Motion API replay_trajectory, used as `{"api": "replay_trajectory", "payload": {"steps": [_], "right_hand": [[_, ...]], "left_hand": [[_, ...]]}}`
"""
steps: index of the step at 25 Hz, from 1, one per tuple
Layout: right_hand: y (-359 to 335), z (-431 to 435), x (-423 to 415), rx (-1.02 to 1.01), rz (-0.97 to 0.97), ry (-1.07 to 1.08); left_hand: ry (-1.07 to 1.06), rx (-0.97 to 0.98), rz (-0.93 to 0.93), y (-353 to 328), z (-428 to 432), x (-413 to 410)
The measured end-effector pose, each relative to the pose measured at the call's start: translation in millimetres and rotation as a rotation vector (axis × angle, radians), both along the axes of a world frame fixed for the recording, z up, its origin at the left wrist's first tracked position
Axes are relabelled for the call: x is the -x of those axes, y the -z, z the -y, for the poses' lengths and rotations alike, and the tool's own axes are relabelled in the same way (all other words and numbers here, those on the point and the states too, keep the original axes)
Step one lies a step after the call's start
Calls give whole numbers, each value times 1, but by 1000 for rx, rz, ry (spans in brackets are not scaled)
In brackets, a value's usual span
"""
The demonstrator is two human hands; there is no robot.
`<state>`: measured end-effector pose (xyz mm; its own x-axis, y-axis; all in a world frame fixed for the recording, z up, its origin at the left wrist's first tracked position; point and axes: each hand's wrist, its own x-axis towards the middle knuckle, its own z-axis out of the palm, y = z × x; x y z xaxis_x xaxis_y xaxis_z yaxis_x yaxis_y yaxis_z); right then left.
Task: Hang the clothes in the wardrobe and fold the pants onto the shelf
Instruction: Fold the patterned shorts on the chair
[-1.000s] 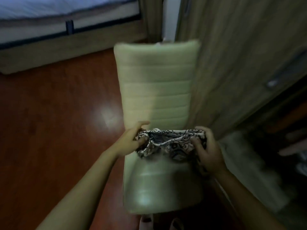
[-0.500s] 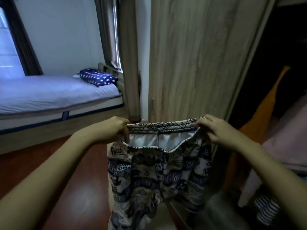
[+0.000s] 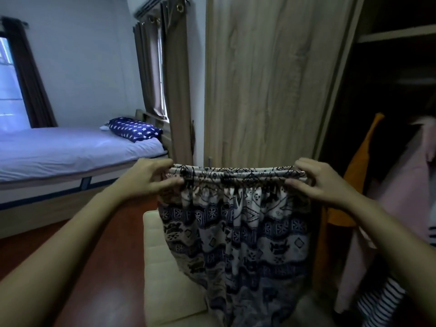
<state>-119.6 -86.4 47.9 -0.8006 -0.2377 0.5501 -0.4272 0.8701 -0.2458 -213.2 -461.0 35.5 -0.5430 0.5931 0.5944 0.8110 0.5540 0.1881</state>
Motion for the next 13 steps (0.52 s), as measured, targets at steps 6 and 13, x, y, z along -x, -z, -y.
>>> {"api": "replay_trajectory", "payload": {"steps": [6, 13], "right_hand": [[-7, 3, -6, 720, 112, -130], [-20, 4, -6, 809, 78, -230]], "left_hand": [[219, -735, 575, -18, -30, -10], [101, -479, 386, -38, -21, -7]]}}
